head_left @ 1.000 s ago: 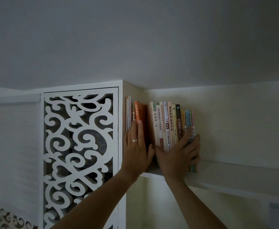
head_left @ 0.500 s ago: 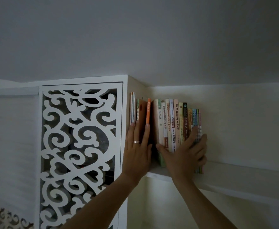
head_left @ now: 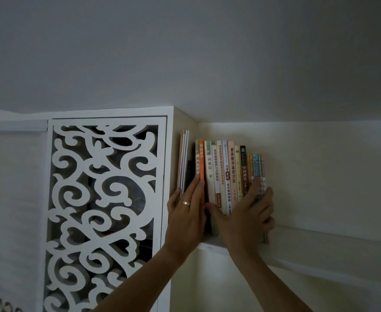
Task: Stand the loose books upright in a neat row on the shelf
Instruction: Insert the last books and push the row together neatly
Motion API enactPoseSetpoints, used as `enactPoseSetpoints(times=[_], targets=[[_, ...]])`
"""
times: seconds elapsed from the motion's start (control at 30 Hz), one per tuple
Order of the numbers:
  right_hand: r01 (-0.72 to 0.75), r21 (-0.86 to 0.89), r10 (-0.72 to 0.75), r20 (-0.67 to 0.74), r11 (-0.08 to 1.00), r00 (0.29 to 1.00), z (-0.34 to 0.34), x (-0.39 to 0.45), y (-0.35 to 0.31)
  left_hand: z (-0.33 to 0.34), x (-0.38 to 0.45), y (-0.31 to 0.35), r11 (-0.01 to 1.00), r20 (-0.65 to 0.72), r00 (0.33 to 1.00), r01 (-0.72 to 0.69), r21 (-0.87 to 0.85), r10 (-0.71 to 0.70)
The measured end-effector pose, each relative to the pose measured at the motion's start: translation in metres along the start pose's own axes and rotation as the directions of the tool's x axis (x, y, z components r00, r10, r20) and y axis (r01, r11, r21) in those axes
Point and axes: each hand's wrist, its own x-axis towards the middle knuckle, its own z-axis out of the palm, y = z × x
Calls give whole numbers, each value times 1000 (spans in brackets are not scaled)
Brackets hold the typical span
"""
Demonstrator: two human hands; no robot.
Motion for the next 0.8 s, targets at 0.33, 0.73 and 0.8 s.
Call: enactPoseSetpoints(times=[0.33, 0.73, 0.8], targets=[[80, -17, -79, 75, 997, 994, 2, -1, -6, 3, -5, -2, 997, -45, 997, 66, 27, -64], [121, 211, -190, 350, 970, 917, -13, 8, 25, -2, -2, 1, 1000, 29, 1000, -8, 24, 7], [115, 212, -182, 327, 970, 927, -9, 5, 19, -2, -1, 1, 1000, 20, 1000, -10, 12, 9]])
